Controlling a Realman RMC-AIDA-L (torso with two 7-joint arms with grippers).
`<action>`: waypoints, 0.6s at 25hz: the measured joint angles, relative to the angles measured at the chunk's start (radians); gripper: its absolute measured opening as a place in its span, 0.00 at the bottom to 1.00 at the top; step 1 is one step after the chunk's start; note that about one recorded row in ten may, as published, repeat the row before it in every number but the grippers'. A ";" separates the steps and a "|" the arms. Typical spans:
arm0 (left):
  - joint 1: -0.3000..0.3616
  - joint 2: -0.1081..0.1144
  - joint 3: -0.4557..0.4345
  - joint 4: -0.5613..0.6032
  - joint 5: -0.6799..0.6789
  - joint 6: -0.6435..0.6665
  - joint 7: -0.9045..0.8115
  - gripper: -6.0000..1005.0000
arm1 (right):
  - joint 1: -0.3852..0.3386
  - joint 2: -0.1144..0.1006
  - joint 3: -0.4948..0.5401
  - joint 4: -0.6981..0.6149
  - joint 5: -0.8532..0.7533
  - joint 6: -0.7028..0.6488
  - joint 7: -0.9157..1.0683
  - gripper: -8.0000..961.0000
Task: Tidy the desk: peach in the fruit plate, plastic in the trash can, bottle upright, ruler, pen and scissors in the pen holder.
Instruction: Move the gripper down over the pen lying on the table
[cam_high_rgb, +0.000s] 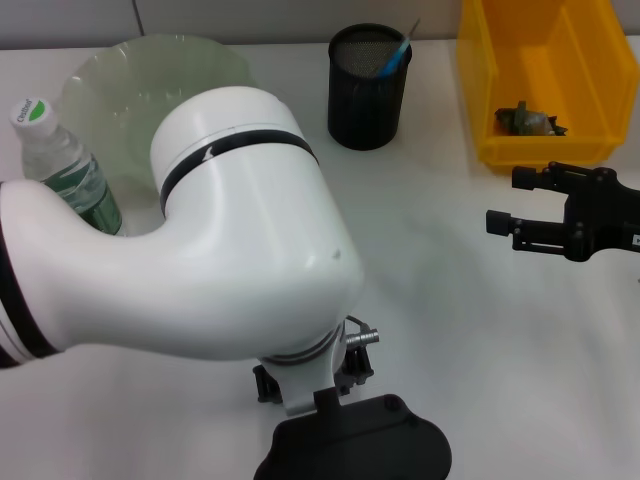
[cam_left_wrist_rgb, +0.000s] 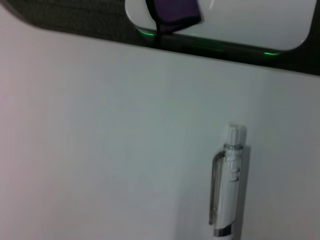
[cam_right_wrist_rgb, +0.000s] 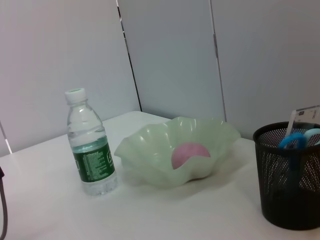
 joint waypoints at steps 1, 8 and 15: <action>0.000 0.000 0.005 0.002 0.001 0.001 -0.004 0.50 | 0.000 0.000 0.000 0.000 0.000 0.000 0.000 0.81; -0.016 0.000 0.029 0.012 0.001 0.002 -0.040 0.46 | -0.001 -0.001 0.000 -0.004 -0.001 -0.006 0.002 0.81; -0.025 0.000 0.046 0.016 0.000 0.002 -0.056 0.43 | -0.004 -0.001 0.000 -0.014 -0.002 -0.008 0.002 0.81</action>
